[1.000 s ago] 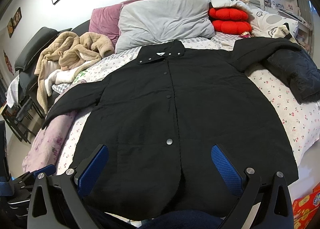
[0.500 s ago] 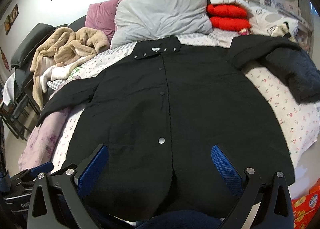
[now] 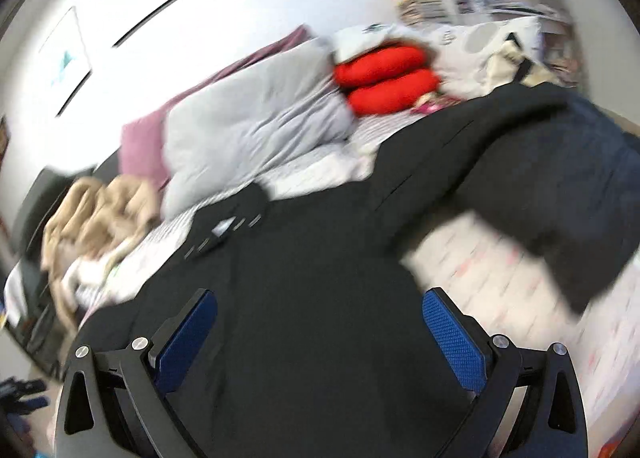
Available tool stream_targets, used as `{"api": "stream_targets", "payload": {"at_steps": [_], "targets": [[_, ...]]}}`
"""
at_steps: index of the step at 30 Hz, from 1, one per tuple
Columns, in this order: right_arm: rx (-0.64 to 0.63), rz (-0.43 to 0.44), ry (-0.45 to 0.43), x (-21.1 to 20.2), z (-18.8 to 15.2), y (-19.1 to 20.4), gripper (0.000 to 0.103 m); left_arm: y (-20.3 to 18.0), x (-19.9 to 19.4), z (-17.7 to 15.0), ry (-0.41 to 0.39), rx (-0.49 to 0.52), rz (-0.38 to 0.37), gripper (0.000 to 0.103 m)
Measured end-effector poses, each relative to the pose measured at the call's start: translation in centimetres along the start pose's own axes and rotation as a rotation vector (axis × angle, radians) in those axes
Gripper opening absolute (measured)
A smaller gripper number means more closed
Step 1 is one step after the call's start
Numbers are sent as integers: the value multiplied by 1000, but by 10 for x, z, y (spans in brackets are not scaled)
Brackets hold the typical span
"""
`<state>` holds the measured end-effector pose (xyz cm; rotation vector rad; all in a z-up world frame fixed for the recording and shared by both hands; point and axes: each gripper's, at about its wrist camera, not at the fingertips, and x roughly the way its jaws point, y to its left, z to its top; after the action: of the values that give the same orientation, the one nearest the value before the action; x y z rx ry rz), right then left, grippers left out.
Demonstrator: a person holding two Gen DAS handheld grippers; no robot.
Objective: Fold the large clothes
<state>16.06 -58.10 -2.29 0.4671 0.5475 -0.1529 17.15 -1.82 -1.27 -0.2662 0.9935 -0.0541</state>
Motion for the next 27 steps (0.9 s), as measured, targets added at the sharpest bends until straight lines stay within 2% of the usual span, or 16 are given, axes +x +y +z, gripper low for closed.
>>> {"api": "stream_targets", "payload": {"at_steps": [3, 7, 9, 13, 16, 18, 20, 21, 22, 24, 27], "targets": [[68, -13, -21, 15, 43, -33, 103, -24, 9, 16, 3, 30, 4, 103], [169, -22, -55, 33, 87, -68, 103, -47, 41, 27, 102, 35, -43, 103], [227, -67, -42, 46, 105, -85, 103, -52, 58, 31, 137, 34, -64, 103], [337, -170, 5, 74, 127, -121, 103, -42, 92, 19, 132, 41, -3, 103], [443, -191, -1, 88, 135, -154, 103, -25, 118, 13, 198, 20, 4, 103], [476, -208, -15, 92, 139, -161, 101, -15, 126, 17, 198, -27, 15, 103], [493, -207, -31, 97, 148, -164, 75, -8, 130, 22, 185, -49, 22, 103], [497, -205, -31, 99, 152, -163, 27, -5, 131, 25, 186, -47, 21, 103], [514, -215, -30, 100, 157, -163, 9, -4, 132, 26, 189, -44, 23, 103], [495, -203, -75, 94, 167, -151, 8, -1, 132, 29, 189, -46, 23, 103], [324, -237, -170, 76, 189, -110, 8, 3, 134, 32, 191, -61, 17, 103]]}}
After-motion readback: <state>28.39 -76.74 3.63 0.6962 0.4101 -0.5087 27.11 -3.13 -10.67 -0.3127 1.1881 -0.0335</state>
